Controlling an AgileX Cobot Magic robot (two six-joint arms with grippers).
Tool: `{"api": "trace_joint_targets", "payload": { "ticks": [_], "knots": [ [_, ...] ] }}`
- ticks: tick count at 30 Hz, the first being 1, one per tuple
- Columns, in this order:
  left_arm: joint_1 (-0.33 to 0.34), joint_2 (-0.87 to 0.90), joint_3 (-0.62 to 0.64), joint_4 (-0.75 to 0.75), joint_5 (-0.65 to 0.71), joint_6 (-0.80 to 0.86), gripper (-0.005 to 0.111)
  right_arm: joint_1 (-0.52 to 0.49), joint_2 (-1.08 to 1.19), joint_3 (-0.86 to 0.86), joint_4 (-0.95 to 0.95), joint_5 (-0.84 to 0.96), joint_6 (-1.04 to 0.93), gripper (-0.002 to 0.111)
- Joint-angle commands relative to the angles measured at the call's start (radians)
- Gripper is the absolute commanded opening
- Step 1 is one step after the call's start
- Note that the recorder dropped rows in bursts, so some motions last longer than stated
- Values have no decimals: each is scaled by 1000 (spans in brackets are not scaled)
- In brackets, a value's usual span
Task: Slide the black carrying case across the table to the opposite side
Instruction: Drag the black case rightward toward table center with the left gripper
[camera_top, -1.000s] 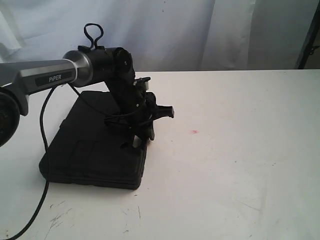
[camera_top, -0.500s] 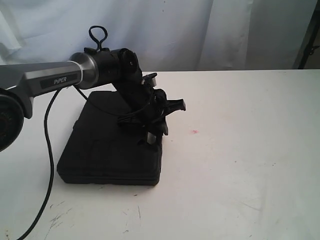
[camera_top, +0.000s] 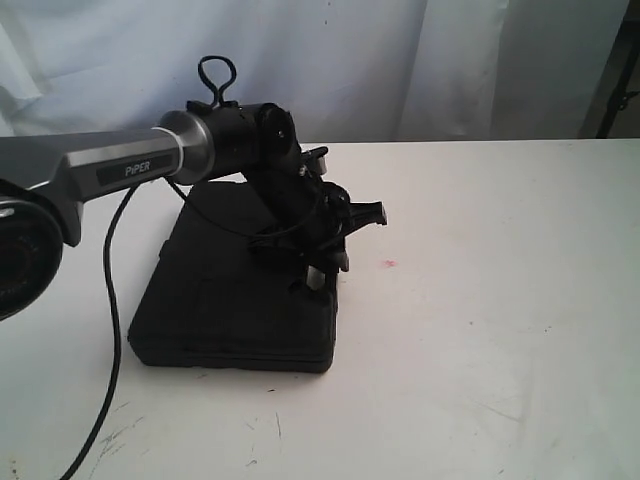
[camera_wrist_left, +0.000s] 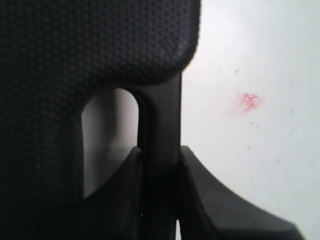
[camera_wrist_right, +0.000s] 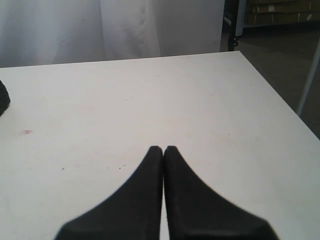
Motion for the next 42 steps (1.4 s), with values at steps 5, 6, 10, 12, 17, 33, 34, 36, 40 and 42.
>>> {"api": "trace_joint_targets", "payload": {
  "ticks": [5, 6, 10, 12, 17, 33, 34, 36, 40, 42],
  "knots": [
    [-14, 58, -125, -16, 13, -63, 0, 3, -5, 3, 3, -8, 4, 0],
    [-15, 60, -131, -18, 10, -63, 0, 3, -5, 3, 3, -8, 4, 0],
    [-32, 60, -131, -33, -30, -64, 0, 3, -5, 3, 1, -8, 4, 0],
    [-34, 60, -131, -33, -38, -64, 0, 3, -5, 3, 1, -8, 4, 0],
    [-34, 60, -131, -62, -40, -64, 0, 3, -5, 3, 1, -8, 4, 0],
    [-45, 60, -131, -62, -129, -99, 0, 3, -5, 3, 1, -8, 4, 0],
    [-45, 60, -131, -62, -131, -99, 0, 3, -5, 3, 1, -8, 4, 0],
    [-45, 60, -131, -62, -130, -96, 0, 3, -5, 3, 1, -8, 4, 0],
    [-45, 60, -131, -62, -125, -86, 0, 3, -5, 3, 1, -8, 4, 0],
    [-45, 60, -131, -62, -123, -78, 0, 3, -5, 3, 1, -8, 4, 0]
  ]
}}
